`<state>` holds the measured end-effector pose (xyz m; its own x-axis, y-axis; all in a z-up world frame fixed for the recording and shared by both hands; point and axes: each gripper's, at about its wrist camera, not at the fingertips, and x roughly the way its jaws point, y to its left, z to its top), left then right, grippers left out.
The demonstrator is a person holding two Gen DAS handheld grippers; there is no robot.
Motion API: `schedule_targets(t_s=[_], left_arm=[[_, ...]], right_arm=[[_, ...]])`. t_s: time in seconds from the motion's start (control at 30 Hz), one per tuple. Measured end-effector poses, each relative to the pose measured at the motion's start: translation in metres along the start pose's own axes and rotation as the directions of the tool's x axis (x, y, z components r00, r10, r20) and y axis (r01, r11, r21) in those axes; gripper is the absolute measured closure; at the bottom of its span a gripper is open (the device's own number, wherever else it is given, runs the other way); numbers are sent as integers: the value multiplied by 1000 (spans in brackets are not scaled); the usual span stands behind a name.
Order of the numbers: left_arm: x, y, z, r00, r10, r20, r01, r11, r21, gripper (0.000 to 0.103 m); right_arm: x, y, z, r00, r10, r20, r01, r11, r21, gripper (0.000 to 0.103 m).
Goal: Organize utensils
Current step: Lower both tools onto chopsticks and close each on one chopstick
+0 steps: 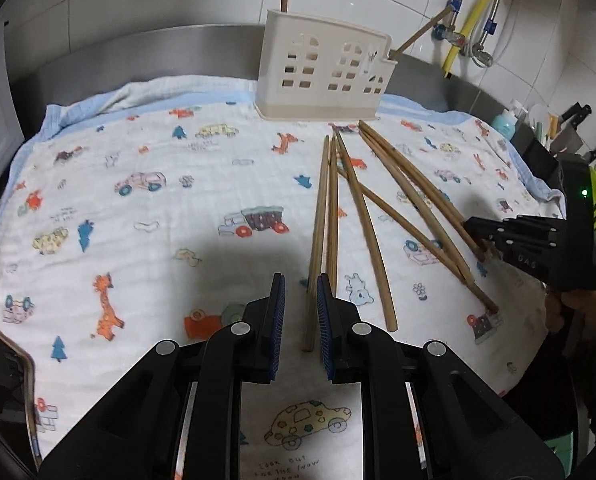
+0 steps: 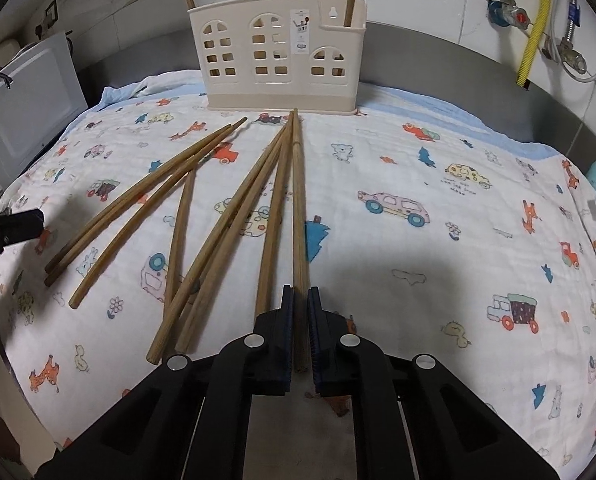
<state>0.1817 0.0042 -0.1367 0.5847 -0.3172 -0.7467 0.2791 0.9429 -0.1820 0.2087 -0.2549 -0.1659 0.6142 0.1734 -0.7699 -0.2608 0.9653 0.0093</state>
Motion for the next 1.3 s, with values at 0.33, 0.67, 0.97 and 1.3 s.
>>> schedule_targets(t_s=[0.33, 0.67, 0.97, 1.3], left_arm=[[22, -6, -2, 999, 1, -37, 0, 1000, 6, 87], [32, -8, -5, 998, 32, -51, -31, 999, 20, 87], [34, -19, -8, 996, 86, -35, -83, 993, 85, 88], [29, -15, -3, 997, 64, -39, -61, 996, 69, 96]], right_arm=[[0, -6, -1, 1000, -2, 4, 2, 1000, 17, 96], [1, -7, -2, 1000, 2, 10, -3, 1000, 25, 96], [1, -6, -5, 1000, -2, 29, 1, 999, 37, 96], [-8, -6, -2, 998, -12, 55, 10, 999, 36, 96]])
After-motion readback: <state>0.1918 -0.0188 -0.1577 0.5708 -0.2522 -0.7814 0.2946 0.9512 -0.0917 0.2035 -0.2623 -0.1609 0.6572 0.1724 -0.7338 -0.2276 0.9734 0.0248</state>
